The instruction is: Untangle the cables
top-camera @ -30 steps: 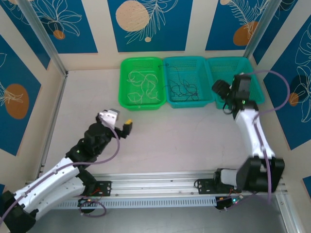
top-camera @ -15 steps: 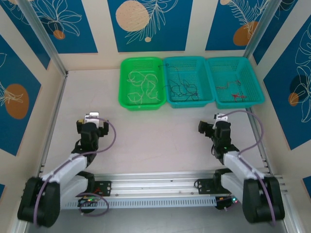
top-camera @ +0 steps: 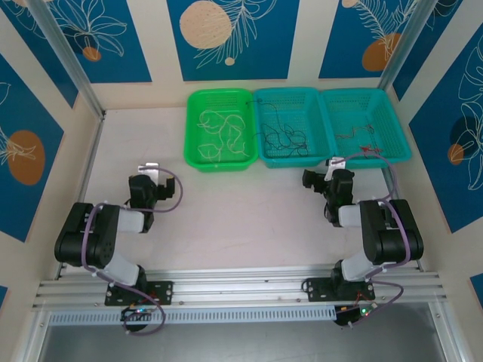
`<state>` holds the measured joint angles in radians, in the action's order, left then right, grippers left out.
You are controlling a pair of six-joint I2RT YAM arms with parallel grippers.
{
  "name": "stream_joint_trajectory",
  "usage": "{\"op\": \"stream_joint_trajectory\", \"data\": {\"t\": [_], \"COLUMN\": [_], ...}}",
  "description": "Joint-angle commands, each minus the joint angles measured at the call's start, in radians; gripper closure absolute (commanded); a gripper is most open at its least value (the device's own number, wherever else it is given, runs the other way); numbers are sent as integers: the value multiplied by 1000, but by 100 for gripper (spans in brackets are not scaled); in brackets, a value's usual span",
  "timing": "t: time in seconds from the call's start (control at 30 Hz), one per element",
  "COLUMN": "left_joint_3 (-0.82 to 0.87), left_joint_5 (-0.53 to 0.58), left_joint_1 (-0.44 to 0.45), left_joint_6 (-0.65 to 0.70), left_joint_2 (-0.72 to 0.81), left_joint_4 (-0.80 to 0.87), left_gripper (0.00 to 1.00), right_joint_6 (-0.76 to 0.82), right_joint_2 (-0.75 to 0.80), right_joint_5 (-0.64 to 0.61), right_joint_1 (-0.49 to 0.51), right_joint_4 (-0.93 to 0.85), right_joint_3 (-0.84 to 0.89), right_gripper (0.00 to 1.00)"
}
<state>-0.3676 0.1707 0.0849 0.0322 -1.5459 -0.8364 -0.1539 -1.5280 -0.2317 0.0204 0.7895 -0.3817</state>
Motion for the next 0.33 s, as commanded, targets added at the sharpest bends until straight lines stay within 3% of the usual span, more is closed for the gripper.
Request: {"op": "stream_joint_trajectory", "data": {"t": [0.0, 0.3], "left_joint_3": [-4, -13], "left_joint_5": [-28, -51], "left_joint_1": [-12, -12], "left_joint_6": [-14, -5], "left_joint_2": [7, 9], "left_joint_4": [-58, -36], "left_gripper": [0, 0], "right_joint_6": [32, 46], "right_joint_2": [7, 8], "right_joint_5": [28, 86], "right_joint_1": [2, -7], "right_joint_4": [43, 37], "right_joint_3": [-21, -23], "right_gripper": [1, 0]}}
